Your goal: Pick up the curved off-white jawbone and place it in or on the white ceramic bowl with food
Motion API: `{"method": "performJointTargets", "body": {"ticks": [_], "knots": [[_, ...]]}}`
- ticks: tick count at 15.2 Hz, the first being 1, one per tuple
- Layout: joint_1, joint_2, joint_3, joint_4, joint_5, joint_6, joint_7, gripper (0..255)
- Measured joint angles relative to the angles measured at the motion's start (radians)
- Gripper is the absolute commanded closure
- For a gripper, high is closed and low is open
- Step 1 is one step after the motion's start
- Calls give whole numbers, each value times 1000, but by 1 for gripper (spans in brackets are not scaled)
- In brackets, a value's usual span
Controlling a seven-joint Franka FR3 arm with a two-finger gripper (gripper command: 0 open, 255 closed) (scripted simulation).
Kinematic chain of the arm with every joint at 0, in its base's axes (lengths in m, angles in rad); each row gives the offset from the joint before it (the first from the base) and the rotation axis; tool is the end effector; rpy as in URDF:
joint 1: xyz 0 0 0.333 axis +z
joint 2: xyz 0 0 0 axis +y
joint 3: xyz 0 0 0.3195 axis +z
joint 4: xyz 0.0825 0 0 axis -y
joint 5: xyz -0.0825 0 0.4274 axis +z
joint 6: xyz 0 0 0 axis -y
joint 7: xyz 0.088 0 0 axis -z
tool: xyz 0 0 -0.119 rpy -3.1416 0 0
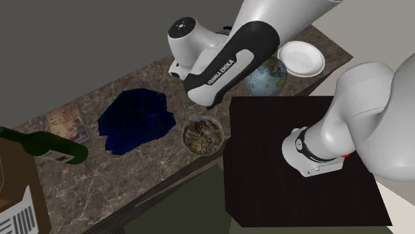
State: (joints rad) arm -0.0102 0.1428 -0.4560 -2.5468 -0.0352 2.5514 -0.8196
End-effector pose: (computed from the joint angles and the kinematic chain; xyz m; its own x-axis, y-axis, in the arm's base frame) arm 0.4083 -0.2148 0.1660 0.9166 0.3733 -0.1428 0.3718 -0.9275 -0.0380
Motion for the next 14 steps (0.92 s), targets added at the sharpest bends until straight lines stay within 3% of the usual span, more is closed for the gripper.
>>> {"method": "performJointTargets", "body": {"ticks": [8,14], "knots": [[-126,349,96,194,125,151,-231,0],[-171,450,136,242,151,206,-268,0]]}}
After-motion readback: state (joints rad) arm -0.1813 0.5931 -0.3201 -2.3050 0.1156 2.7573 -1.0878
